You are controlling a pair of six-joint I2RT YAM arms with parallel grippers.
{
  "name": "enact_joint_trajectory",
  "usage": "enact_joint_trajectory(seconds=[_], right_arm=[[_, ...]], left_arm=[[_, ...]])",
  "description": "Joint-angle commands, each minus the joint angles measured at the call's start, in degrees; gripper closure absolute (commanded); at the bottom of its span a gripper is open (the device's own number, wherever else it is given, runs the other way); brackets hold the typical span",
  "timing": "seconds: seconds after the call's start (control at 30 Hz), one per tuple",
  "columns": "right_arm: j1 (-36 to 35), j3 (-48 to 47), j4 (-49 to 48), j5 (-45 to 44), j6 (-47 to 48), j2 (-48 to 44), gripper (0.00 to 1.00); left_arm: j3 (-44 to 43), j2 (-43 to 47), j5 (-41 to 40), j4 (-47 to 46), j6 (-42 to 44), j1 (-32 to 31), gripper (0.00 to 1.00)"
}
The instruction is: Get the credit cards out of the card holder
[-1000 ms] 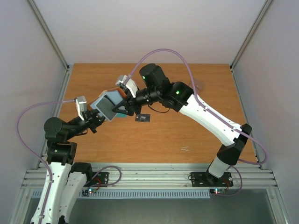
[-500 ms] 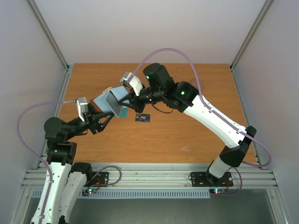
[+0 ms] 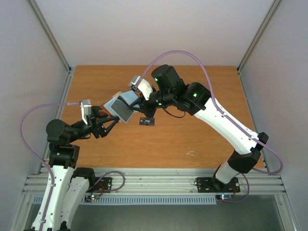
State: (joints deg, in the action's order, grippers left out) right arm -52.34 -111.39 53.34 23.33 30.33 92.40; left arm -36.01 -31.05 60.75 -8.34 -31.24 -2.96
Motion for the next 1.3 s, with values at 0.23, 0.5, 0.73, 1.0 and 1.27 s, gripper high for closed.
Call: enact_joint_trajectory(seconds=[0.23,0.5,0.73,1.0,1.27], right_arm=[[-0.7,-5.2,0.5,-0.4,-0.8,2.4,0.95],[-1.3,-4.5,-1.5,5.0,0.7,1.6,0.91],[3.7,-0.1,-2.5,7.1,-3.4,-3.5,0.58],[7.9,-3.7,4.6,-1.4,-5.9,-6.0,0.57],[-0.2,0.2,-13.8,29.3,-10.8,0.9,0.62]], left_arm=[[0.1,-1.3,-3.9,-5.2,-7.6,-0.2,0.24],[0.6,-2.2,-5.4,-6.7,-10.5,-0.1,0.82],[0.6,-1.1,-7.0,-1.6,-7.5,-0.1,1.00],[-7.4,-5.2,-41.3,35.4,18.0,-0.1,1.00],[-10.7,-5.3,-34.6,42.4,32.9,-0.2,1.00]])
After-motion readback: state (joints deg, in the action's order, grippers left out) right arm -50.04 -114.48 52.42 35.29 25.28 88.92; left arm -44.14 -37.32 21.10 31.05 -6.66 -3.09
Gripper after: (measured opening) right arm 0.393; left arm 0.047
